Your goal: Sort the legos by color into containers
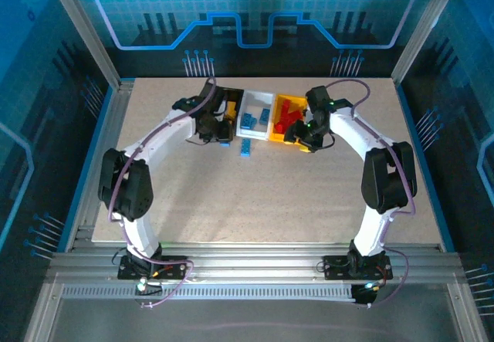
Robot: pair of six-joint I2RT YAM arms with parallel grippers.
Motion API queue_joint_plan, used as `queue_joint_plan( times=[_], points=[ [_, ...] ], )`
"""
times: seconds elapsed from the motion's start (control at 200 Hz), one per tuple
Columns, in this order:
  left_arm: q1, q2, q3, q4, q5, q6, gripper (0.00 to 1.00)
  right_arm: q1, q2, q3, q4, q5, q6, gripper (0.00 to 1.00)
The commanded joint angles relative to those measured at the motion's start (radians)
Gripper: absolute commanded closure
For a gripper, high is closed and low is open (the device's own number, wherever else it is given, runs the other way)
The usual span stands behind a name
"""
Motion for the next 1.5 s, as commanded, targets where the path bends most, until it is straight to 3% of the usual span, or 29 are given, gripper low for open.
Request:
queue_joint_plan(
  times=[0.0,0.31,0.555,0.64,0.825,1.181,1.496],
  points=[
    [0.004,0.096,0.144,-0.043,0.048,0.028,0.73,-0.008,-0.058,-0.053,-0.025,0.019,-0.001,0.44],
    [0.004,0.377,0.528,-0.098,0.116,-0.018,0.72,-0.068,-0.112,-0.144,-0.044,0.029,-0.03,0.43],
    [0.002,0.464,0.575,0.004,0.236,-0.105,0.71,-0.097,-0.085,-0.118,-0.079,0.022,-0.055,0.44],
    [0.002,0.488,0.591,0.025,0.279,-0.115,0.55,-0.098,-0.069,-0.099,-0.09,0.02,-0.06,0.44],
    [0.002,0.504,0.608,0.036,0.293,-0.113,0.36,-0.094,-0.032,-0.054,-0.1,0.0,-0.058,0.44],
    [0.003,0.418,0.525,0.011,0.256,-0.069,0.28,-0.057,-0.016,-0.047,-0.079,-0.008,-0.036,0.44],
    [-0.019,0.166,0.197,0.002,0.168,0.044,0.26,0.008,-0.038,-0.114,-0.017,-0.004,0.017,0.44]
  ],
)
